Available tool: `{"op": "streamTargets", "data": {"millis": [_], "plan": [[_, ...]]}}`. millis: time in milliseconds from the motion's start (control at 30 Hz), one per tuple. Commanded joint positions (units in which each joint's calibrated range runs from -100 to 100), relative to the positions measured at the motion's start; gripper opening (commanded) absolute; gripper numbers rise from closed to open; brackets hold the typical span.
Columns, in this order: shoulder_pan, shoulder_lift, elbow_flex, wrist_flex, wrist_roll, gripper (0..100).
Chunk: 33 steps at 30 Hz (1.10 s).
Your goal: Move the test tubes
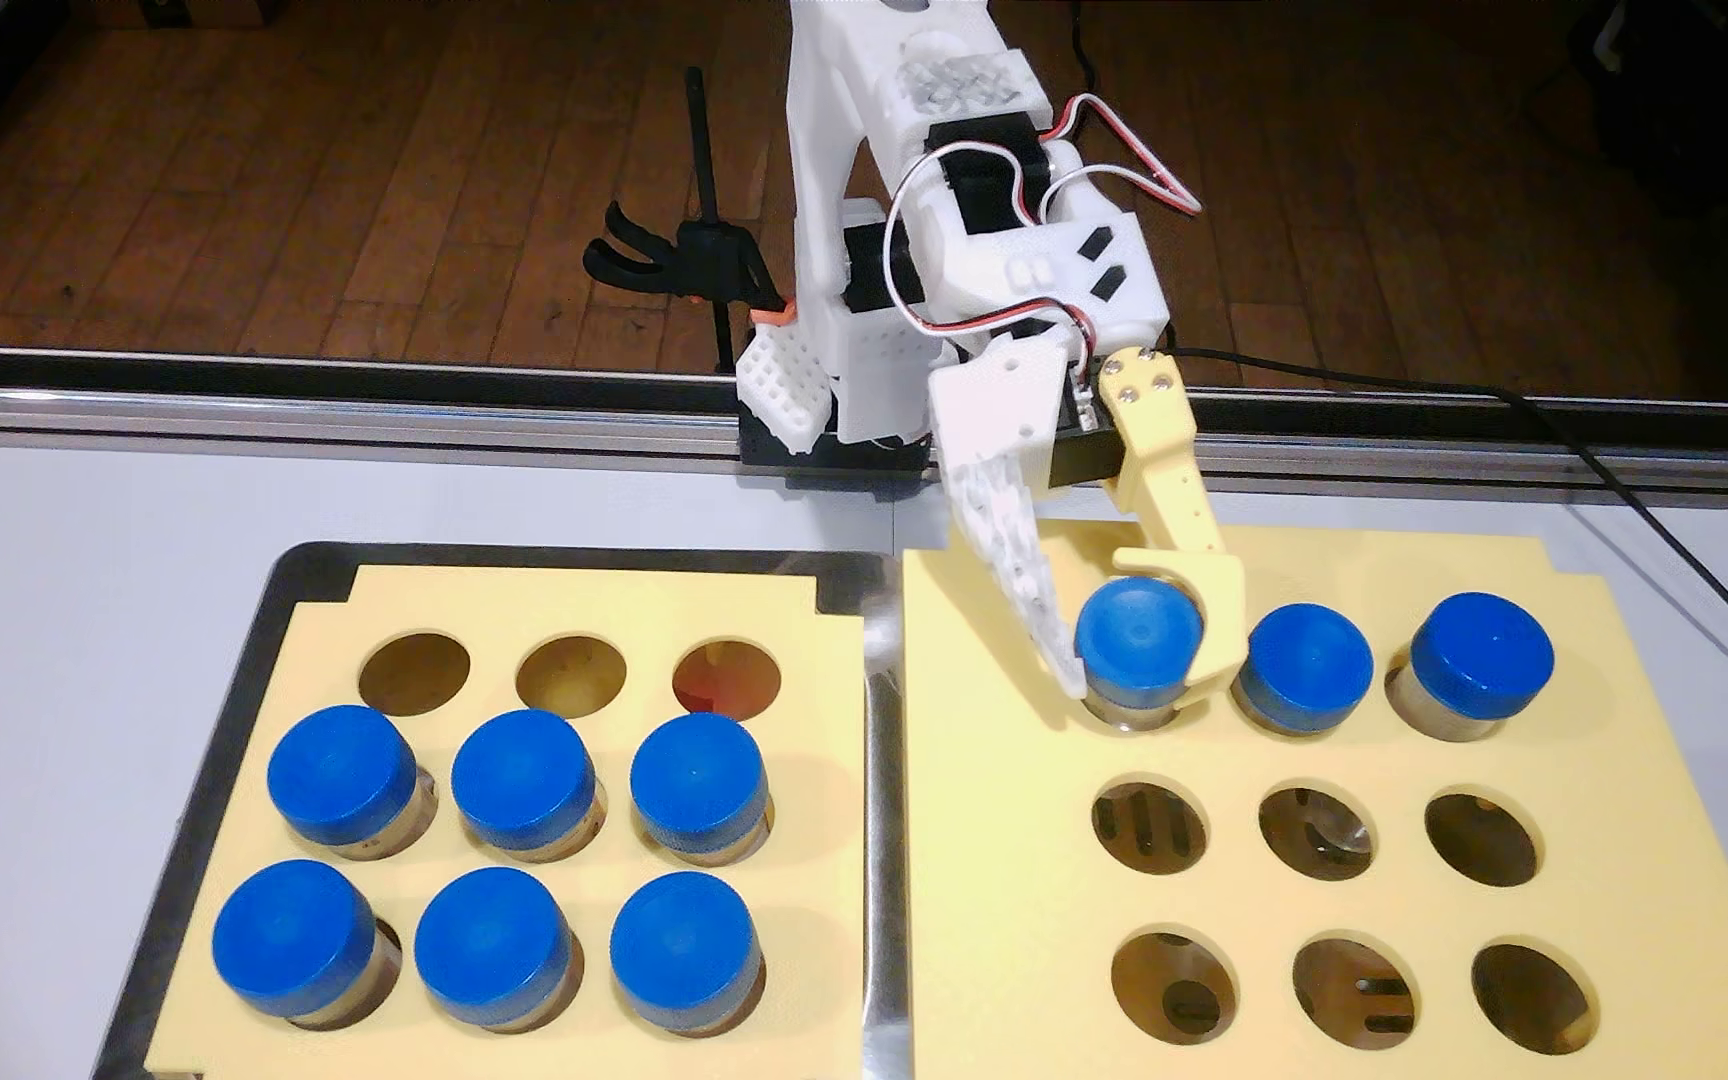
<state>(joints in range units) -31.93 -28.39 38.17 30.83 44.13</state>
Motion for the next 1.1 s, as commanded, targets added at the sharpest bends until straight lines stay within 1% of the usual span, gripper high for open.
{"op": "streamTargets", "data": {"millis": [0, 100, 300, 400, 467, 500, 567, 633, 667, 867, 933, 967, 1000, 1067], "plan": [[-1.3, -0.3, 0.0, -0.6, -2.4, 19], [-0.3, -0.3, -0.5, -0.6, -3.1, 25], [1.5, -3.8, -2.4, -0.8, -3.0, 28], [6.6, -7.1, -4.1, -0.9, -2.6, 28], [11.1, -9.3, -5.7, -0.9, -1.4, 28], [15.9, -12.0, -7.2, -0.9, -0.4, 28], [20.6, -14.9, -7.2, -0.9, 0.0, 28], [24.5, -17.8, -5.4, -0.6, 0.1, 28], [27.0, -20.2, -1.1, -0.6, 0.1, 28], [28.2, -21.8, 15.5, -1.7, 0.0, 30], [28.2, -20.1, 17.1, -5.1, 0.0, 30], [28.3, -18.7, 17.3, -8.0, 0.1, 30], [28.3, -15.5, 17.0, -13.2, 0.8, 30], [28.2, -11.7, 15.5, -16.8, 1.1, 30]]}}
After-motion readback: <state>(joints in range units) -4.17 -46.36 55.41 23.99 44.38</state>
